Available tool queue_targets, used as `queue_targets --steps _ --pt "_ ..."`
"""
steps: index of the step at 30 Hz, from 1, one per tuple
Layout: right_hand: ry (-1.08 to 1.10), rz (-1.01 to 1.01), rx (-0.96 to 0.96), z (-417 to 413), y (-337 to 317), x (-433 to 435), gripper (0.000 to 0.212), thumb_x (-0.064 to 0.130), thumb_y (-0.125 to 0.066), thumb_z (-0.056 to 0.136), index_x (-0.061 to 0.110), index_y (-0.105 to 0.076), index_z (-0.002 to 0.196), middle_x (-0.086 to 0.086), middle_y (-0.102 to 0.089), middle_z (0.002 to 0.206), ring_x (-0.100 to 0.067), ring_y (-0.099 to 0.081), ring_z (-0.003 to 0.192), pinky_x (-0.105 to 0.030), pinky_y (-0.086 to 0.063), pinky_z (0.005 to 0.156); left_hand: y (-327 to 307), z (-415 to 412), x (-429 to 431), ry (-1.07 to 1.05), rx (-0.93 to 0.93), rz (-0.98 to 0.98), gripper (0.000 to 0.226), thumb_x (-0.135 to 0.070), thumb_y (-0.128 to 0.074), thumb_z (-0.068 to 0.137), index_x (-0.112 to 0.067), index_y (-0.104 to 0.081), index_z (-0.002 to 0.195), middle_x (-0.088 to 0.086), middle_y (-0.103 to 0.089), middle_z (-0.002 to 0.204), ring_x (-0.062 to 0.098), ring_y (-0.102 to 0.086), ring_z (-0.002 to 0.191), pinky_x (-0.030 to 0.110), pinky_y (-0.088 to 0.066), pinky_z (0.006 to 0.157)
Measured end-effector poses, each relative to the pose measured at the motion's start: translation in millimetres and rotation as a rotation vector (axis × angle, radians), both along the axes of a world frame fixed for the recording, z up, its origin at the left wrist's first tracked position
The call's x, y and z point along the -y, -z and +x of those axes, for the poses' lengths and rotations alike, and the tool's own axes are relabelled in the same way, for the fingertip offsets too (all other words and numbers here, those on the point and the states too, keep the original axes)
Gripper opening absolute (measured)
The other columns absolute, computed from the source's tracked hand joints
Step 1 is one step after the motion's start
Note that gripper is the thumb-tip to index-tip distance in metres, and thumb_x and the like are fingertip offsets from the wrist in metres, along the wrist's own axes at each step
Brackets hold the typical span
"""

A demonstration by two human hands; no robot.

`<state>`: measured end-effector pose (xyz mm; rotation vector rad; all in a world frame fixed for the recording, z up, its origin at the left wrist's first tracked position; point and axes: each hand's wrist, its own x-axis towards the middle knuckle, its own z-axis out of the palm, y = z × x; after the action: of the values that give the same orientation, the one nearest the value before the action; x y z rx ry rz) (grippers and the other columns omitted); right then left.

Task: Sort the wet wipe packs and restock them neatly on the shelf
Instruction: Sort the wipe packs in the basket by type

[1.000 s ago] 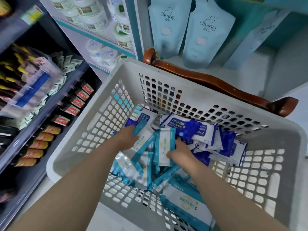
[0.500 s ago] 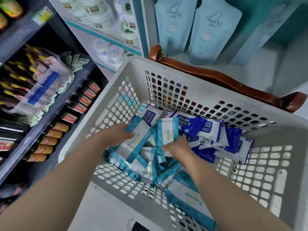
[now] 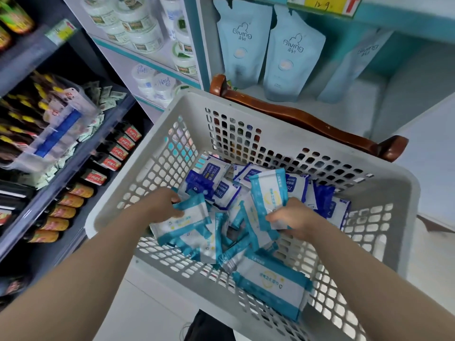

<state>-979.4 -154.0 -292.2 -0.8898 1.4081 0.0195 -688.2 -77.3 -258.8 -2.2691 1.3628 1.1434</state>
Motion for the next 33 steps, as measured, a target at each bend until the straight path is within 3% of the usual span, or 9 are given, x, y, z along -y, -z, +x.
queue_targets --steps 4,6,10,17,20,23,27,30,33 --pt "-0.212 -0.031 -0.166 -32 3 0 0.035 -0.003 -0.065 0.077 0.006 -0.059 0.110 -0.015 -0.064 0.105 -0.026 -0.064 0.091 -0.036 -0.059 0.073 -8 -11 7 -0.110 -0.133 -0.121 0.028 -0.037 -0.074 0.081 -0.018 -0.061 0.097 0.004 -0.064 0.096 0.018 -0.057 0.079 0.031 -0.041 0.069" --pt "-0.348 0.004 -0.250 -44 4 -2 0.042 0.002 -0.068 0.073 0.008 -0.057 0.113 -0.015 -0.064 0.107 -0.027 -0.065 0.095 -0.041 -0.059 0.081 -10 -18 10 -0.200 -0.255 -0.139 0.031 -0.037 -0.076 0.078 -0.022 -0.057 0.098 0.004 -0.065 0.097 0.022 -0.061 0.084 0.036 -0.048 0.076" --pt "-0.768 -0.171 -0.562 -55 16 -8 0.037 0.010 -0.057 0.087 0.006 -0.053 0.123 -0.012 -0.059 0.121 -0.024 -0.059 0.104 -0.030 -0.051 0.087 -5 -40 16 -0.318 -0.424 -0.131 0.049 -0.028 -0.082 0.072 -0.027 -0.055 0.112 0.005 -0.064 0.113 0.026 -0.064 0.099 0.047 -0.050 0.095" --pt "-0.940 -0.246 -0.563 -53 34 -12 0.033 0.011 -0.051 0.094 0.006 -0.058 0.125 -0.010 -0.060 0.123 -0.023 -0.056 0.098 -0.027 -0.044 0.081 16 -86 21 -0.457 -0.539 -0.077 0.054 -0.008 -0.073 0.083 -0.007 -0.052 0.132 -0.006 -0.057 0.097 0.007 -0.056 0.080 0.027 -0.043 0.081" --pt "-1.080 -0.189 -0.589 -54 39 -20 0.034 0.006 -0.045 0.095 0.003 -0.058 0.126 -0.014 -0.059 0.124 -0.027 -0.058 0.109 -0.031 -0.046 0.090 22 -101 23 -0.479 -0.586 -0.028 0.049 -0.007 -0.070 0.085 -0.005 -0.052 0.130 0.000 -0.062 0.098 0.017 -0.063 0.083 0.034 -0.053 0.078" --pt "-0.977 -0.203 -0.557 -55 35 -17 0.030 0.005 -0.041 0.096 -0.001 -0.059 0.120 -0.015 -0.060 0.122 -0.026 -0.058 0.102 -0.029 -0.046 0.087 33 -116 23 -0.450 -0.565 -0.009 0.043 -0.009 -0.069 0.086 -0.006 -0.054 0.126 0.004 -0.063 0.101 0.023 -0.064 0.087 0.038 -0.054 0.082" --pt "-0.541 -0.295 -0.345 -54 21 -4 0.015 0.002 -0.045 0.091 -0.002 -0.059 0.086 -0.011 -0.057 0.090 -0.026 -0.052 0.084 -0.029 -0.041 0.075 46 -143 19 -0.359 -0.531 0.018 0.040 -0.012 -0.065 0.089 -0.004 -0.052 0.126 0.004 -0.059 0.120 0.025 -0.061 0.100 0.033 -0.050 0.088" --pt "-0.483 -0.261 -0.266 -51 12 -7 0.042 0.018 -0.061 0.090 -0.003 -0.055 0.126 -0.017 -0.059 0.125 -0.032 -0.055 0.114 -0.036 -0.045 0.094 54 -158 18 -0.249 -0.551 0.088 0.043 -0.010 -0.064 0.090 -0.008 -0.050 0.131 0.010 -0.060 0.129 0.026 -0.060 0.110 0.036 -0.050 0.094" --pt "-0.552 -0.250 -0.326 -50 28 -13 0.050 0.026 -0.065 0.088 0.010 -0.050 0.133 -0.008 -0.057 0.121 -0.022 -0.056 0.104 -0.029 -0.045 0.086 58 -161 17 -0.188 -0.558 0.141 0.054 -0.012 -0.067 0.087 -0.011 -0.046 0.137 0.009 -0.059 0.130 0.025 -0.059 0.111 0.040 -0.050 0.096"
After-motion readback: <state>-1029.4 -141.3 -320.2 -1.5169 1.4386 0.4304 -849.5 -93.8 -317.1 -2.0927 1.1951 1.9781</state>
